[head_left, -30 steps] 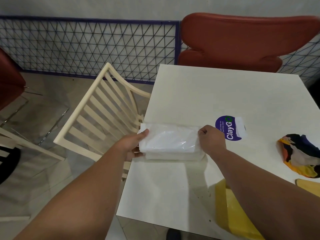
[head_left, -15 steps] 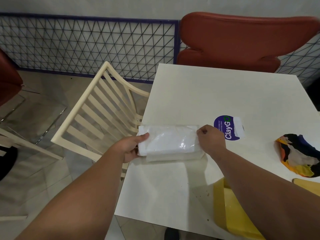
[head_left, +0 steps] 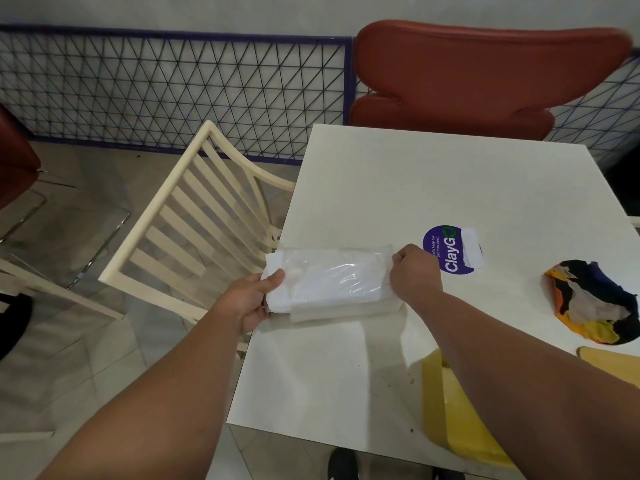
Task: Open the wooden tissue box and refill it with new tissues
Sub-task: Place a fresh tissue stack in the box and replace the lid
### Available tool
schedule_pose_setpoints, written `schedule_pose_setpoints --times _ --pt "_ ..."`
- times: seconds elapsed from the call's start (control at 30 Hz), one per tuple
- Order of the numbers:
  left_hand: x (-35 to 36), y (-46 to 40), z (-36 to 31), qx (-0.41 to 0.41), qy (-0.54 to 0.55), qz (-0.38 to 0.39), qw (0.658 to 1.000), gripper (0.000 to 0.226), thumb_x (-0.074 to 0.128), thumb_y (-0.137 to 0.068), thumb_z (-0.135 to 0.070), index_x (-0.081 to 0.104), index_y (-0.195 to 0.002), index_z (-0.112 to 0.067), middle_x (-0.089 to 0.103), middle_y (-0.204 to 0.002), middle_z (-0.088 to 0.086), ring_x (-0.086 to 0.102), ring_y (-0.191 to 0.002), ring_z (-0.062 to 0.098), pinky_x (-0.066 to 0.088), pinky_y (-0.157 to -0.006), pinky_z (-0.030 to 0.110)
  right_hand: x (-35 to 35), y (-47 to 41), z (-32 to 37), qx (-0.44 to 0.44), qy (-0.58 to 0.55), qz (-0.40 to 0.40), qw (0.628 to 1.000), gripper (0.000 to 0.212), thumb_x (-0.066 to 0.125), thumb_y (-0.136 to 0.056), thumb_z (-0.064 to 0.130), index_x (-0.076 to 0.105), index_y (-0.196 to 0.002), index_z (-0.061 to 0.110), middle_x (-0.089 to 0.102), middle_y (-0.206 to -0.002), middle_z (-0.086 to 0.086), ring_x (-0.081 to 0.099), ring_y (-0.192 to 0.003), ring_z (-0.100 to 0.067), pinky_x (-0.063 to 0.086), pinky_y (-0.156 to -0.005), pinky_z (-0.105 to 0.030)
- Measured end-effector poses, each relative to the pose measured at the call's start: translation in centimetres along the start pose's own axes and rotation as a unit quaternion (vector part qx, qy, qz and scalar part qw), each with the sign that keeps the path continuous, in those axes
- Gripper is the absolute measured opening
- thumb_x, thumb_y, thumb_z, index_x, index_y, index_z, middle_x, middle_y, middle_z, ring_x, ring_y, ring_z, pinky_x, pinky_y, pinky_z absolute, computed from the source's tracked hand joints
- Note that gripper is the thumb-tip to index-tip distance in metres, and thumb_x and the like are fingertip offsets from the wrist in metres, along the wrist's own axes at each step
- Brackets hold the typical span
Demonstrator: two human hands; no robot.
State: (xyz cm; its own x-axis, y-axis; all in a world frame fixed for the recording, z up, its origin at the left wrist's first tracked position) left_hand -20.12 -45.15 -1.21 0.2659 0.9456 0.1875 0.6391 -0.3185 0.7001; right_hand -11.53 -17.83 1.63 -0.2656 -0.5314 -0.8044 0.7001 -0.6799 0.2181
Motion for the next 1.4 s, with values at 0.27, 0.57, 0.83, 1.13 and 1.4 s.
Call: schedule_pose_setpoints --times 0.27,0.57,0.83,1.13,1.4 --pt "-1.1 0.8 0.1 -0.004 0.055 -0.020 0.998 0.036 0.070 -0.082 -0.023 0.063 -0.115 -0.011 0.071 -0.109 0.008 0.067 -0.098 0.027 0.056 -0.069 0.037 -0.1 0.2 -0.4 -0.010 0.015 -0.001 1.000 0.024 0.041 -0.101 0.018 0.056 -0.109 0.001 0.062 -0.103 -0.017 0.054 -0.085 -0.025 0.043 -0.071 -0.033" --pt "-3.3 1.8 -0.1 0.010 0.064 -0.059 0.996 0.032 0.069 -0.082 -0.015 0.060 -0.113 -0.014 0.072 -0.102 0.007 0.068 -0.090 0.026 0.057 -0.059 0.034 -0.3 -0.2 -0.7 -0.003 0.009 -0.011 1.000 0.022 0.043 -0.101 0.018 0.056 -0.111 0.004 0.062 -0.106 -0.015 0.050 -0.084 -0.023 0.039 -0.069 -0.031" --pt "-3.5 2.4 0.0 0.021 0.056 -0.040 0.997 0.035 0.067 -0.084 -0.016 0.058 -0.118 -0.015 0.071 -0.106 0.007 0.068 -0.093 0.028 0.056 -0.068 0.040 1.6 3.5 1.4 -0.390 0.179 0.001 0.903 0.069 0.049 -0.079 0.070 0.058 -0.130 0.025 0.054 -0.135 -0.006 0.050 -0.123 -0.029 0.038 -0.103 -0.043" --pt "-7.5 4.6 -0.5 0.047 0.069 -0.077 0.994 0.045 0.070 -0.077 -0.016 0.059 -0.120 -0.010 0.068 -0.113 0.012 0.066 -0.096 0.033 0.057 -0.064 0.040 3.6 3.7 1.5 -0.309 0.271 0.112 0.905 0.065 0.044 -0.090 0.066 0.035 -0.146 0.035 0.030 -0.154 0.000 0.025 -0.142 -0.021 0.014 -0.116 -0.034" --pt "-11.7 7.8 -2.4 0.095 0.103 -0.134 0.981 0.057 0.070 -0.072 -0.019 0.055 -0.126 -0.012 0.066 -0.119 0.012 0.064 -0.104 0.035 0.055 -0.072 0.044 4.2 4.1 2.1 -0.293 0.352 0.124 0.880 0.060 0.036 -0.094 0.063 0.034 -0.146 0.033 0.030 -0.153 -0.004 0.024 -0.142 -0.024 0.011 -0.118 -0.045"
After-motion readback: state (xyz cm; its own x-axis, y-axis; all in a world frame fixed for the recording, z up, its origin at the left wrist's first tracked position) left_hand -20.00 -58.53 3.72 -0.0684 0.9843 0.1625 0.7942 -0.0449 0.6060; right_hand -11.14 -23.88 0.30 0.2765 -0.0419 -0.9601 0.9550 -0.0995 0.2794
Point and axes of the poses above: each hand's wrist, its own y-axis away from the middle knuckle, its own x-axis out of the palm, z = x × y, the point moved 3 cm from there along -y, towards the middle knuckle
